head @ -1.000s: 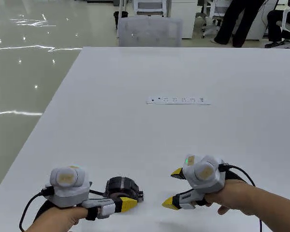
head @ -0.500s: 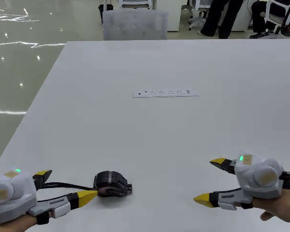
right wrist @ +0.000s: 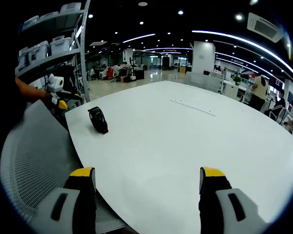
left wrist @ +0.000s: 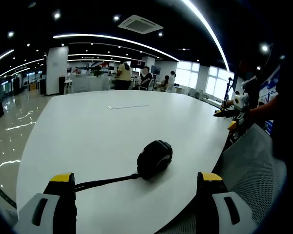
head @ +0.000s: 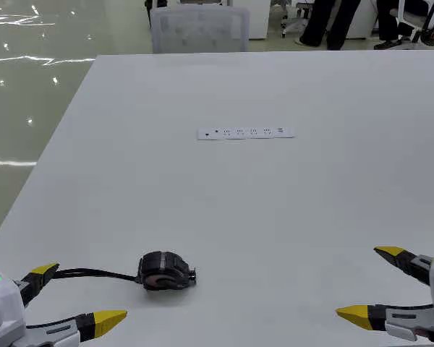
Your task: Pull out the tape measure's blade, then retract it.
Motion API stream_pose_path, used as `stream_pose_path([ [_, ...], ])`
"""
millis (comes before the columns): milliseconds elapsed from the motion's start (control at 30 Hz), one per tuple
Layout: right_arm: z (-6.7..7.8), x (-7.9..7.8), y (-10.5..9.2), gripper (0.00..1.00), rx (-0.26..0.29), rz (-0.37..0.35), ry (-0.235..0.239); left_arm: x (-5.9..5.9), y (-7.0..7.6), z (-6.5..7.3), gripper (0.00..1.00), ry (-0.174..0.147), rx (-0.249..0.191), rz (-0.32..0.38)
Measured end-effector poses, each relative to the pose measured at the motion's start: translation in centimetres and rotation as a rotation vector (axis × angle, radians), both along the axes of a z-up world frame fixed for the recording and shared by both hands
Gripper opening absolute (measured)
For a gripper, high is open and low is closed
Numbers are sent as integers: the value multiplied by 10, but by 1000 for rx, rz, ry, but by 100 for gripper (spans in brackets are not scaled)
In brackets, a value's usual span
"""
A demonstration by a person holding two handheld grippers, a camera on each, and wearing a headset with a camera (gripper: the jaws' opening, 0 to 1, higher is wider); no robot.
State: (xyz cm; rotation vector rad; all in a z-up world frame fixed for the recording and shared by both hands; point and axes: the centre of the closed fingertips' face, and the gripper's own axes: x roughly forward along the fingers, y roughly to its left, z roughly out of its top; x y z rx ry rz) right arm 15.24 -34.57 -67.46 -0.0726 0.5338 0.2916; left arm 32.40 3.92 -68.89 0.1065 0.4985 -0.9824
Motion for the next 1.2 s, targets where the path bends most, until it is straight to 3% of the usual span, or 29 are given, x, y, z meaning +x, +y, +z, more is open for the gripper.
stream_pose_path([
  [133,16,0,-16,90,-11,-105,-77,2,5,2,100,17,-34,40],
  [200,11,-4,-22,91,-41,-123,-68,6,8,0,100,29,-34,73],
  [267,5,-8,-23,91,-29,-136,-62,7,7,-3,100,32,-23,70],
  [400,-18,-23,-18,92,-42,-125,1,5,0,-2,100,23,-12,42],
  [600,-17,-23,-13,92,-40,-115,9,4,-5,-4,100,31,-2,24],
  [700,-19,-24,-13,92,-49,-103,15,6,-5,-3,100,18,4,26],
  [967,-17,-24,-18,92,-35,-124,9,9,-5,2,100,21,-14,38],
  [1200,-19,-26,-19,92,-35,-131,14,6,-3,-1,100,27,10,29],
])
